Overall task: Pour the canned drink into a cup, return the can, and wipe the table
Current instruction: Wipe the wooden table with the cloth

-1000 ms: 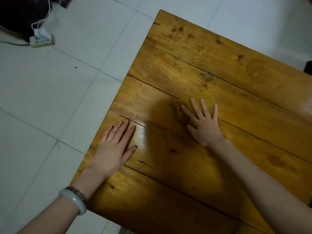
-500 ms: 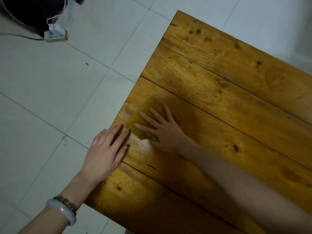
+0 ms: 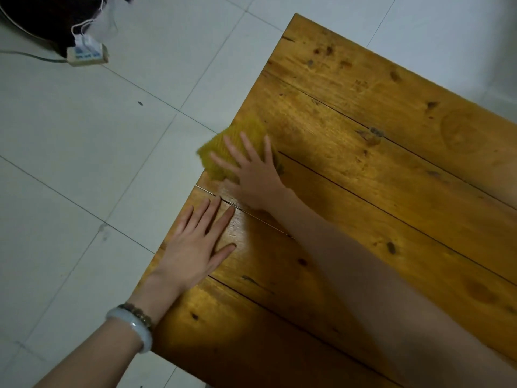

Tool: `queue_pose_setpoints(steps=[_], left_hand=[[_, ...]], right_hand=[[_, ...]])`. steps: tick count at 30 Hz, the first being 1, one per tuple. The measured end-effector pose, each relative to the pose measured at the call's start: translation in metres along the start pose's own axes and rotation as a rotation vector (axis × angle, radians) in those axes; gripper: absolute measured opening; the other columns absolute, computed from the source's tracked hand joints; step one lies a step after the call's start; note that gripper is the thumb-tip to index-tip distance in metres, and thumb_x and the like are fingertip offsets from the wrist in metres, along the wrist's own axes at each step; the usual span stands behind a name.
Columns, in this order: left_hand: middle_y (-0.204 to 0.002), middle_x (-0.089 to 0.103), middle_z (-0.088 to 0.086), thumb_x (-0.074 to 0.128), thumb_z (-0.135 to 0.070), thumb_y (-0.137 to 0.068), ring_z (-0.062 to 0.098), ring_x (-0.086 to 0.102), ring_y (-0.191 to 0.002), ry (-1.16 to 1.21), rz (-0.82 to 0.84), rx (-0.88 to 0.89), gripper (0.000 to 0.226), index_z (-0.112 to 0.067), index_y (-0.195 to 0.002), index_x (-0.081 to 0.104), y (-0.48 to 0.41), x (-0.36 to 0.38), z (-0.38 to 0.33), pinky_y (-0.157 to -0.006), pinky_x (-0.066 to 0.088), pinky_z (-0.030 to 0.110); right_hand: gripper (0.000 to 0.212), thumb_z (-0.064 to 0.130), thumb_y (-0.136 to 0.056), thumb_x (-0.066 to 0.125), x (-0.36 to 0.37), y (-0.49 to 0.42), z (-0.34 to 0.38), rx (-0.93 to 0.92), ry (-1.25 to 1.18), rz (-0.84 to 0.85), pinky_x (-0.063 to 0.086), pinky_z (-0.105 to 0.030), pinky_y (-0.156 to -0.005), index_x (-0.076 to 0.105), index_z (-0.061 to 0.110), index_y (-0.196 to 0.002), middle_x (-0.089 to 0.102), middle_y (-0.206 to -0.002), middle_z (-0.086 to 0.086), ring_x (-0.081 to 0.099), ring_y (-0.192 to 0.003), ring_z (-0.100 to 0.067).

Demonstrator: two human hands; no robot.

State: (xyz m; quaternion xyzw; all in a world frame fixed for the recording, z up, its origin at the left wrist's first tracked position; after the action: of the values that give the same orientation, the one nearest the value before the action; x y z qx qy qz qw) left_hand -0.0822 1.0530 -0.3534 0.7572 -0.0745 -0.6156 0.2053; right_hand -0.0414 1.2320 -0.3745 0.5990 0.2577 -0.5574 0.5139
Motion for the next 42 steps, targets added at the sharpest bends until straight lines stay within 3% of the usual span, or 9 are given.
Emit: queue_pose_setpoints(steps=[5, 9, 13, 18, 22, 27, 32, 36, 42], left_hand=[[-0.157, 0.006, 0.013, 0.019, -0.072, -0.088, 0.029, 0.002, -0.145, -0.045, 0.035, 0.000, 0.083, -0.020, -0.152, 0.008, 0.000, 0.006, -0.002, -0.114, 0.005, 0.048], [-0.156, 0.011, 0.016, 0.019, -0.073, -0.087, 0.031, 0.005, -0.144, -0.046, 0.053, -0.005, 0.086, -0.018, -0.151, 0.009, -0.003, 0.007, -0.001, -0.112, 0.008, 0.049], [-0.156, 0.013, 0.017, 0.017, -0.074, -0.087, 0.033, 0.010, -0.143, -0.051, 0.073, -0.002, 0.085, -0.018, -0.151, 0.011, -0.004, 0.007, -0.002, -0.111, 0.010, 0.049], [-0.157, 0.007, 0.011, 0.022, -0.075, -0.085, 0.023, -0.002, -0.144, 0.028, 0.048, -0.029, 0.083, -0.026, -0.151, 0.008, -0.002, 0.004, -0.003, -0.114, 0.001, 0.044], [-0.157, 0.014, 0.006, 0.026, -0.075, -0.083, 0.026, 0.011, -0.143, 0.126, -0.018, -0.114, 0.081, -0.035, -0.150, 0.007, -0.013, -0.011, -0.011, -0.116, 0.000, 0.043], [-0.158, 0.002, 0.006, 0.032, -0.076, -0.081, 0.027, -0.002, -0.145, 0.096, -0.074, -0.040, 0.084, -0.034, -0.150, 0.009, -0.055, -0.027, -0.035, -0.116, -0.001, 0.048], [-0.158, 0.003, 0.007, 0.034, -0.074, -0.082, 0.027, -0.001, -0.145, 0.052, -0.074, 0.044, 0.083, -0.034, -0.150, 0.009, -0.091, -0.029, -0.068, -0.116, 0.000, 0.048], [-0.158, 0.007, 0.006, 0.037, -0.072, -0.083, 0.023, 0.005, -0.145, 0.086, -0.098, 0.065, 0.089, -0.026, -0.151, 0.003, -0.098, -0.029, -0.090, -0.117, -0.001, 0.043], [-0.158, 0.008, 0.007, 0.035, -0.067, -0.085, 0.024, 0.012, -0.144, 0.120, -0.058, 0.132, 0.087, -0.026, -0.151, -0.004, -0.099, -0.024, -0.116, -0.117, 0.006, 0.044]], right_hand=[[0.062, 0.053, -0.088, 0.019, 0.018, 0.084, -0.055, -0.075, 0.030, -0.014, -0.008, -0.059, -0.111, 0.008, 0.039, -0.147, 0.003, -0.157, 0.002, 0.001, -0.145, -0.027], [0.060, 0.046, -0.095, 0.026, 0.001, 0.092, -0.138, 0.301, -0.042, 0.019, -0.010, -0.063, -0.110, -0.008, 0.043, -0.145, -0.013, -0.157, 0.003, -0.016, -0.143, -0.027], [0.055, 0.053, -0.096, 0.014, -0.020, 0.015, -0.136, 0.489, -0.188, 0.001, -0.015, -0.066, -0.105, -0.009, 0.043, -0.146, -0.020, -0.156, -0.001, -0.021, -0.141, -0.032], [0.056, 0.055, -0.096, 0.015, -0.017, -0.018, -0.056, 0.209, -0.057, -0.025, -0.011, -0.067, -0.106, -0.003, 0.040, -0.147, -0.013, -0.157, -0.004, -0.013, -0.143, -0.035], [0.059, 0.058, -0.092, 0.013, 0.004, 0.037, -0.062, -0.047, 0.055, -0.005, -0.015, -0.061, -0.108, -0.006, 0.042, -0.146, -0.010, -0.158, 0.002, -0.012, -0.144, -0.028], [0.061, 0.053, -0.088, 0.017, 0.013, 0.122, -0.168, 0.215, -0.031, -0.059, -0.003, -0.065, -0.110, 0.003, 0.042, -0.146, 0.002, -0.159, 0.002, -0.003, -0.145, -0.029], [0.059, 0.055, -0.095, 0.019, -0.006, 0.061, -0.173, 0.528, -0.118, -0.073, -0.009, -0.068, -0.105, -0.004, 0.040, -0.147, -0.011, -0.158, -0.004, -0.011, -0.143, -0.035], [0.059, 0.054, -0.095, 0.023, -0.006, 0.054, -0.156, 0.398, -0.049, -0.090, -0.005, -0.066, -0.107, 0.002, 0.039, -0.148, -0.005, -0.159, -0.006, -0.005, -0.144, -0.035], [0.065, 0.053, -0.084, 0.018, 0.037, 0.185, -0.189, 0.211, -0.025, -0.105, -0.007, -0.055, -0.113, 0.004, 0.040, -0.147, 0.005, -0.158, 0.001, 0.000, -0.145, -0.028]])
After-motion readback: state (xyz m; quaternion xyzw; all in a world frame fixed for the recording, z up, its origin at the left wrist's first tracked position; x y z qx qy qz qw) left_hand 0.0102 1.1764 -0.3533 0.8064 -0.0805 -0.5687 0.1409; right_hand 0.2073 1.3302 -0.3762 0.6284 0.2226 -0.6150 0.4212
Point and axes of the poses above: each hand's wrist, its own y-axis away from the middle knuckle, its own x-axis out of the palm, z = x × y, the point moved 3 cm from there along -y, towards the middle knuckle
